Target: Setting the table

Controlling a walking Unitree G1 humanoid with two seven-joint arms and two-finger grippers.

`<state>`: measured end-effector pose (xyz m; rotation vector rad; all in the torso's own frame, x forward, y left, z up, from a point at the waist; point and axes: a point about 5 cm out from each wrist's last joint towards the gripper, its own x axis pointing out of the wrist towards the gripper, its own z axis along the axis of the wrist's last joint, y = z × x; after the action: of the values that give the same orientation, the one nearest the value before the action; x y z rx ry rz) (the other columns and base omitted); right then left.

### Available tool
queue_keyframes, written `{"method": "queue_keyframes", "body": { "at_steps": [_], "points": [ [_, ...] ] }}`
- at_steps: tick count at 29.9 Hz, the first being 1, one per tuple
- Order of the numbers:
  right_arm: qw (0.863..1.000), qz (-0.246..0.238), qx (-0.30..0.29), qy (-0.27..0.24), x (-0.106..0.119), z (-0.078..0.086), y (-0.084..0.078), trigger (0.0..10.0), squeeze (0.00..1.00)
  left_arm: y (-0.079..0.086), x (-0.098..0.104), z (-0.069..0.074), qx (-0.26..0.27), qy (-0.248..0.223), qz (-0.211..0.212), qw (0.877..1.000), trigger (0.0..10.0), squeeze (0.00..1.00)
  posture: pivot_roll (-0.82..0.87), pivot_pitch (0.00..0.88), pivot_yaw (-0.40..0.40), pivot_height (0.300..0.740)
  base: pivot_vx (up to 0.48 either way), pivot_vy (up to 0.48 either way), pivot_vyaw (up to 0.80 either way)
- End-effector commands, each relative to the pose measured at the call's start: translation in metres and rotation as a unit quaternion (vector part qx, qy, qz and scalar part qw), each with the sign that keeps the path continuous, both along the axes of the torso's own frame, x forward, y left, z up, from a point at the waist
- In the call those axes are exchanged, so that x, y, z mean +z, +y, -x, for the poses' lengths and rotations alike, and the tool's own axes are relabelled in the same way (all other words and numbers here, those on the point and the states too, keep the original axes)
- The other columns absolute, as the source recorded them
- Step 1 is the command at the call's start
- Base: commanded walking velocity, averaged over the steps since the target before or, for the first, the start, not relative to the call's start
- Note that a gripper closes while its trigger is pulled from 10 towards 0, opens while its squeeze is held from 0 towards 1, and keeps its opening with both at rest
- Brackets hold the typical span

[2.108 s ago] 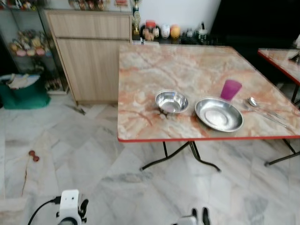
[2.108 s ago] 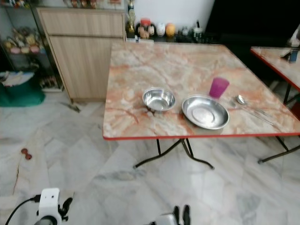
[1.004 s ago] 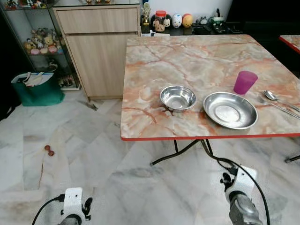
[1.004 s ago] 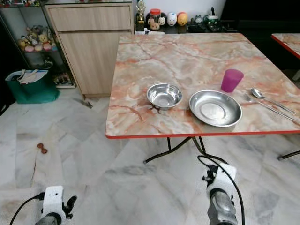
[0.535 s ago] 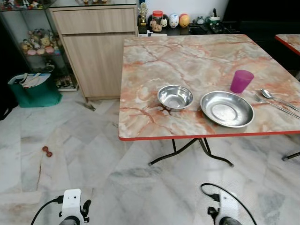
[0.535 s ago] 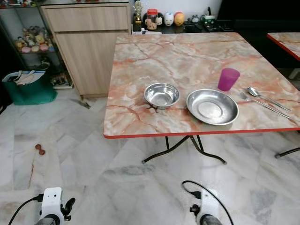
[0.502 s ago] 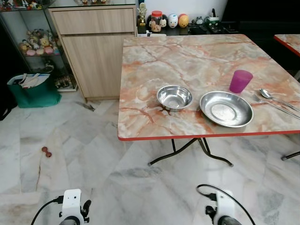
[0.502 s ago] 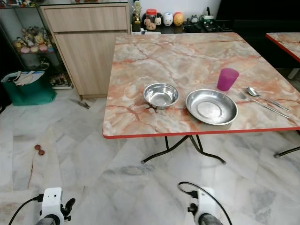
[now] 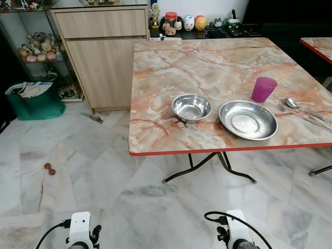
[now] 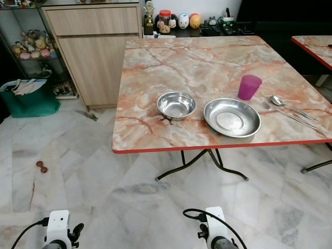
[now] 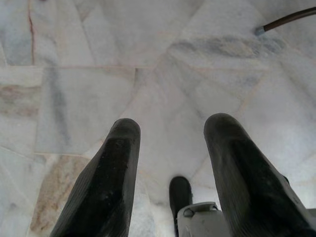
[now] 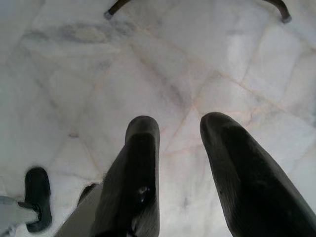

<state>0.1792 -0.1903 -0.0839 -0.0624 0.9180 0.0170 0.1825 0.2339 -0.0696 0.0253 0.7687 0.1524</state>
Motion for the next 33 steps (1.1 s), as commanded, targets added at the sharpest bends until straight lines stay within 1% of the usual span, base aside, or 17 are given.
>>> {"method": "queue_keyframes", "body": {
  "at_steps": [1,3,7,11,17,27,33],
  "points": [
    [1.000,-0.011,-0.018,-0.003,-0.001,0.002,0.001,10.0,0.00,-0.001,-0.004,0.005,-0.003,0.019,0.005,1.000,10.0,0.00,-0.03,0.000,-0.032,0.740,0.000,0.000,0.00],
    [0.999,-0.017,-0.033,-0.003,-0.002,0.004,-0.001,10.0,0.00,-0.003,-0.005,0.006,-0.005,0.023,0.009,1.000,10.0,0.00,-0.03,0.000,-0.030,0.740,0.000,0.000,0.00],
    [0.999,-0.016,-0.041,-0.002,-0.002,0.006,-0.004,10.0,0.00,-0.004,-0.005,0.005,-0.004,0.025,0.011,1.000,10.0,0.00,-0.04,0.000,-0.033,0.740,0.000,0.000,0.00],
    [0.997,-0.023,-0.069,-0.030,0.003,0.000,-0.013,10.0,0.00,-0.004,-0.004,0.003,-0.001,0.024,0.015,1.000,10.0,0.00,-0.08,0.000,-0.036,0.740,0.000,0.000,0.00],
    [0.992,-0.032,-0.108,-0.049,0.007,-0.005,-0.022,10.0,0.00,-0.002,-0.006,0.007,-0.008,0.037,0.011,0.999,10.0,0.00,-0.11,0.000,-0.020,0.740,0.000,0.000,0.00],
    [0.993,-0.036,-0.106,-0.039,0.004,-0.001,-0.016,10.0,0.00,0.005,-0.007,0.012,-0.009,0.046,0.012,0.999,10.0,0.00,-0.07,0.000,-0.014,0.740,0.000,0.000,0.00],
    [0.994,-0.038,-0.097,-0.037,0.003,0.000,-0.012,10.0,0.00,0.003,-0.008,0.012,-0.009,0.048,0.015,0.999,10.0,0.00,-0.06,0.000,-0.033,0.740,0.000,0.000,0.00]
  ]
}}
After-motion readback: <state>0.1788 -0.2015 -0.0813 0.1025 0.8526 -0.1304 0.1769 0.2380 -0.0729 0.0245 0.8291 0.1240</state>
